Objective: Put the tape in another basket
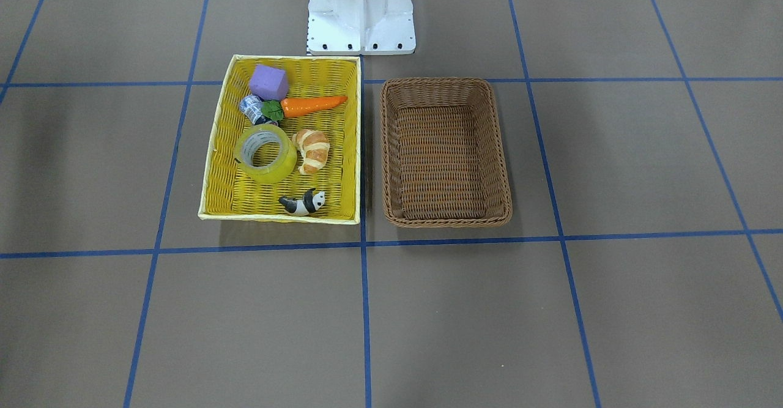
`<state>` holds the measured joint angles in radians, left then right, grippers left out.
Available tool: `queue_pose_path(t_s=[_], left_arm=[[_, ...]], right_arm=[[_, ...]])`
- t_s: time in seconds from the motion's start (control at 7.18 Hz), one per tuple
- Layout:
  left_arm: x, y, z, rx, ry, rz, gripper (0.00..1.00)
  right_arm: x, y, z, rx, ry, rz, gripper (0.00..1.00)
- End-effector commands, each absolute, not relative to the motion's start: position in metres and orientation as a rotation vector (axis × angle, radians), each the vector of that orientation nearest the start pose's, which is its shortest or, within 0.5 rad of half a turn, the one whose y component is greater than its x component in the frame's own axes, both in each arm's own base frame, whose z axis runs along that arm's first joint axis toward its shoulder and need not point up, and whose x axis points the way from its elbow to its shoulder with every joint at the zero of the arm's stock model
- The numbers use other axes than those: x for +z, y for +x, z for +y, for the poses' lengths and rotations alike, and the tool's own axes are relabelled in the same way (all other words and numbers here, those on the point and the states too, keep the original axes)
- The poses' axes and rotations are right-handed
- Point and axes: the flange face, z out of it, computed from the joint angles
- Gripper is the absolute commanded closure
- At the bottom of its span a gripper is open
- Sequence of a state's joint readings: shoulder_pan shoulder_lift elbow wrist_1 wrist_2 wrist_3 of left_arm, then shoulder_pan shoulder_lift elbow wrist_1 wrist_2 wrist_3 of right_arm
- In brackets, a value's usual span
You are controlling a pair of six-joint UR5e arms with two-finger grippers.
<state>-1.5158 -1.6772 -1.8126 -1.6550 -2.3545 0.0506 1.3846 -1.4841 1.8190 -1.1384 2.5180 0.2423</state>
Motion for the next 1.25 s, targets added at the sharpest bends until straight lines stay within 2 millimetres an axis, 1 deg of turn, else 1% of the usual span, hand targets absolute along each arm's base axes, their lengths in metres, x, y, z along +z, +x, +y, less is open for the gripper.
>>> queue_pose_path(t_s=[0.0, 0.14, 0.28, 0.42, 0.56, 0.7, 0.84, 0.97, 1.11], left_arm=[[0.474, -0.033, -0.536, 0.268, 0.408, 0.774, 0.01], [0.474, -0.033, -0.536, 0.268, 0.408, 0.774, 0.01], [0.475, -0.033, -0.537, 0.267, 0.406, 0.774, 0.01], [0.475, -0.033, -0.536, 0.267, 0.406, 0.774, 0.01], [0.476, -0.033, -0.536, 0.267, 0.405, 0.774, 0.01], [0.476, -0.033, -0.536, 0.267, 0.405, 0.774, 0.01], [0.476, -0.033, -0.536, 0.267, 0.405, 0.774, 0.01], [0.476, -0.033, -0.536, 0.267, 0.405, 0.774, 0.01], [0.477, -0.033, -0.536, 0.266, 0.403, 0.774, 0.01]], right_arm=[[0.358, -0.164, -0.528, -0.249, 0.475, -1.005, 0.01], [0.342, -0.222, -0.521, -0.234, 0.479, -0.966, 0.01], [0.342, -0.266, -0.508, -0.256, 0.483, -0.931, 0.01], [0.344, -0.292, -0.5, -0.273, 0.452, -0.891, 0.01], [0.339, -0.332, -0.484, -0.338, 0.395, -0.862, 0.02], [0.333, -0.363, -0.471, -0.433, 0.431, -0.804, 0.02], [0.334, -0.379, -0.462, -0.494, 0.456, -0.779, 0.02], [0.335, -0.394, -0.451, -0.534, 0.449, -0.781, 0.04], [0.336, -0.402, -0.446, -0.549, 0.441, -0.783, 0.06]])
